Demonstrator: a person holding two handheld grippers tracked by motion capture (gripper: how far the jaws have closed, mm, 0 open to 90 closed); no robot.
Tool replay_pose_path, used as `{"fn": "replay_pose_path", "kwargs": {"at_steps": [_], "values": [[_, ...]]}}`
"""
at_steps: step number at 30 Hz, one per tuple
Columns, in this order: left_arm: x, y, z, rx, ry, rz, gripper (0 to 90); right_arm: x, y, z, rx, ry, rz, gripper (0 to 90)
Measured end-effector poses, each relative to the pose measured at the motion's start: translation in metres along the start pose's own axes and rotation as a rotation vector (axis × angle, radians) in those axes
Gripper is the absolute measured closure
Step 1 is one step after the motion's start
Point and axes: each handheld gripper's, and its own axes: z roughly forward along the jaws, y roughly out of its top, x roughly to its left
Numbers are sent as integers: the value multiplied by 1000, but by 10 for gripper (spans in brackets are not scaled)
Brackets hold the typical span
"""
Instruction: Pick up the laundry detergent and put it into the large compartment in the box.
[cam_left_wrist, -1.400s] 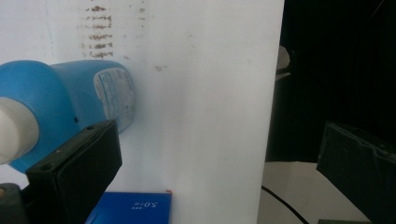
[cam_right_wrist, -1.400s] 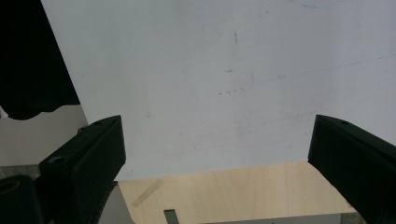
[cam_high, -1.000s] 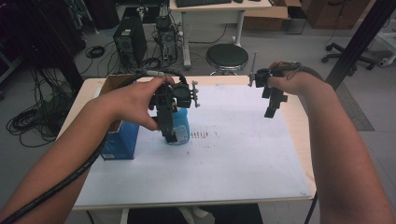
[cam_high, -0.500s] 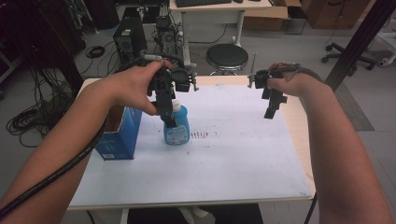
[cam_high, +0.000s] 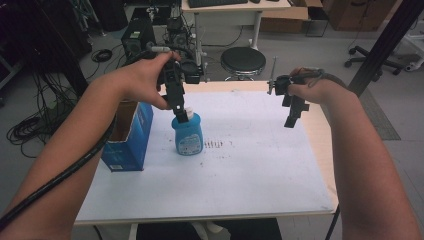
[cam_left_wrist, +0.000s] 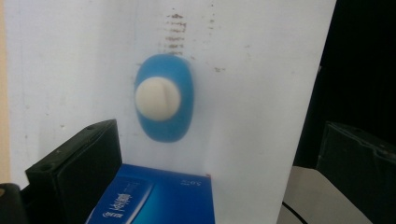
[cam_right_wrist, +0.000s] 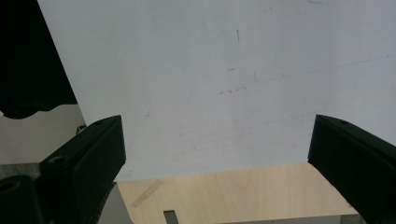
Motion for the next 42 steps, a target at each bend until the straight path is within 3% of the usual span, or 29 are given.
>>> {"fn": "replay_pose_path", "kwargs": {"at_steps": [2,11,15,22,42], "values": [[8,2,2,-26,-23,10,2,0,2,0,2,-1,-1,40],[27,5,10,-11,-20,-12,2,4,6,1,8,-7,-18,40],[28,4,13,-21,-12,-10,1,4,6,2,8,-10,-17,39],[33,3,28,9,-21,-20,2,2,4,1,4,-8,-3,40],[31,5,59,24,-27,0,2,4,5,1,-2,-11,-10,39]]}}
